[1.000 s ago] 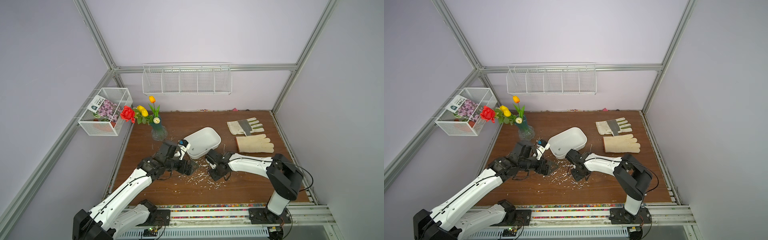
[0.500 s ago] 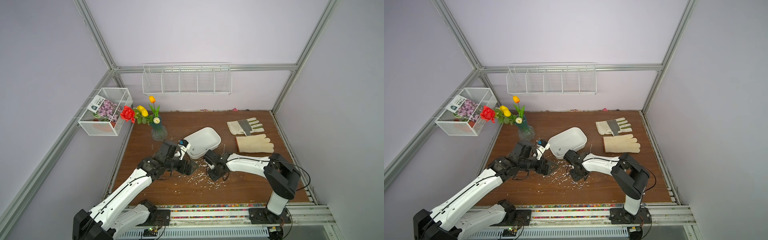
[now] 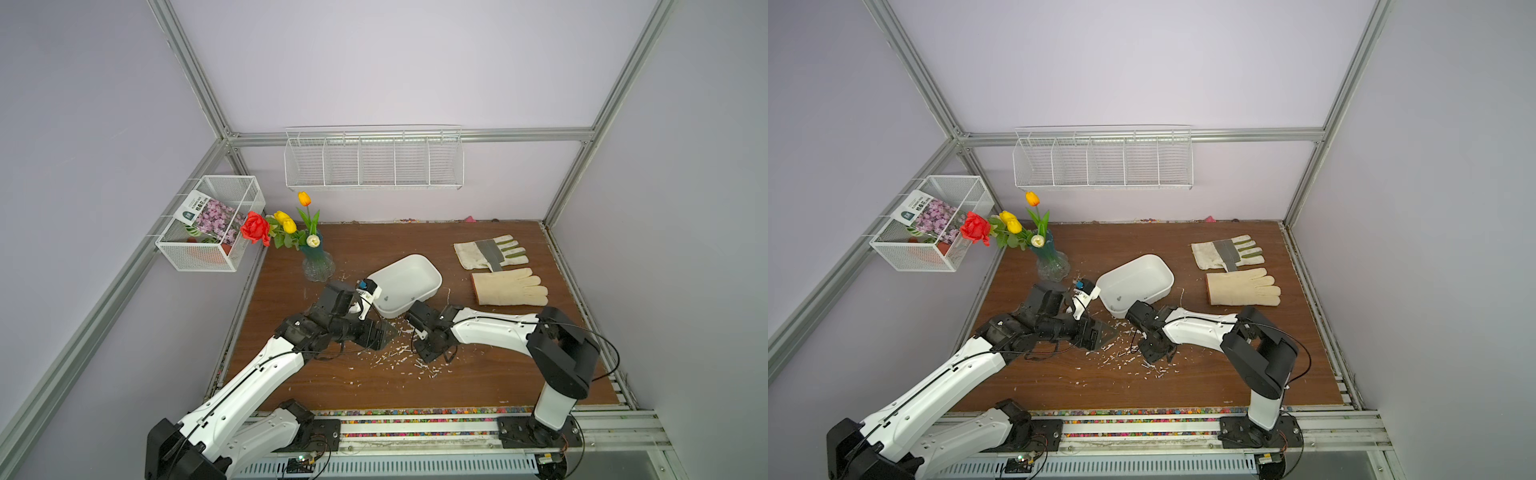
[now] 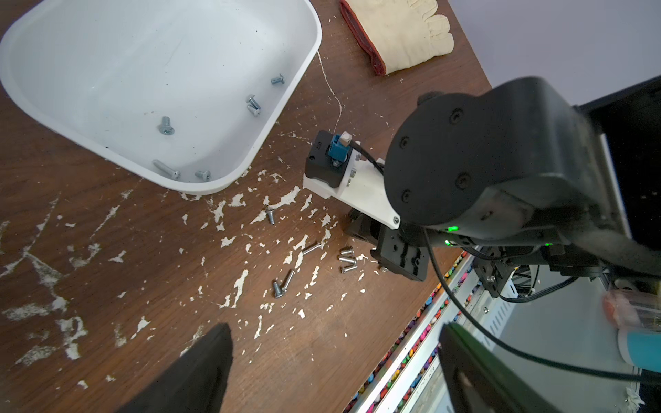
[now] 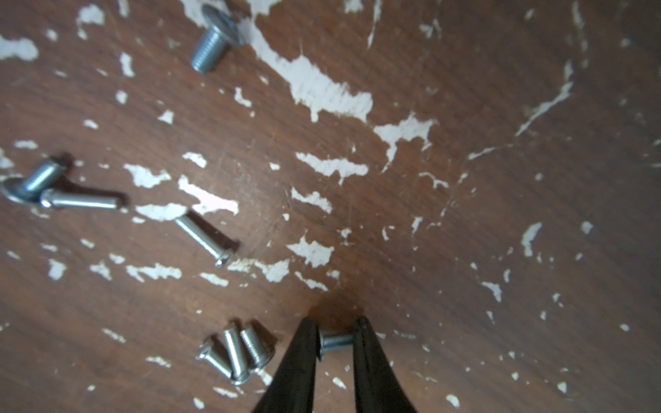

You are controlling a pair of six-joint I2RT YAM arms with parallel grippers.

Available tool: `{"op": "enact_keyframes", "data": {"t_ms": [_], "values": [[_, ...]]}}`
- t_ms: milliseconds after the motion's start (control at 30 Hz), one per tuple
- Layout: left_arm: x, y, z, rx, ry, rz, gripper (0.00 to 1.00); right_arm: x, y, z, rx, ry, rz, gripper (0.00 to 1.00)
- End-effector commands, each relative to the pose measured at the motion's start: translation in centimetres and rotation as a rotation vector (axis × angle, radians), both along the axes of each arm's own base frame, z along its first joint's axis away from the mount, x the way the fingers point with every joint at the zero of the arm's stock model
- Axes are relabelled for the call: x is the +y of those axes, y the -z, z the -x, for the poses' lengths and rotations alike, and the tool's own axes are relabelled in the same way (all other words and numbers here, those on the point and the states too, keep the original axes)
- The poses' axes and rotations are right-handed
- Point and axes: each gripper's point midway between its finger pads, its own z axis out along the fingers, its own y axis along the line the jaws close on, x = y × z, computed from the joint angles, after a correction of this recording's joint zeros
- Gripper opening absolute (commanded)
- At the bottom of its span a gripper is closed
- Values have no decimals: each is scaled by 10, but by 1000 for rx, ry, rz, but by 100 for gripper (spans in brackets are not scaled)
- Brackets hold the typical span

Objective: Put the screws on the desktop into the storage box
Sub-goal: Pick up the screw from the center of the board.

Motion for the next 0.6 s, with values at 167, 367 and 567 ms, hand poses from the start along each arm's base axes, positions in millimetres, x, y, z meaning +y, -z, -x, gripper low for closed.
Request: {"op": "enact_keyframes", "data": {"t_ms": [167,367,567], "values": [[-1,5,2,-4,21,-4,93,-3,2,1,0,-3,33,19],[0,5,2,-5,22,-3,92,-3,-7,-3,-19,-10,42,18],[0,5,2,-2,23,-2,92,2,-28,-17,-56,-27,41,19]]}}
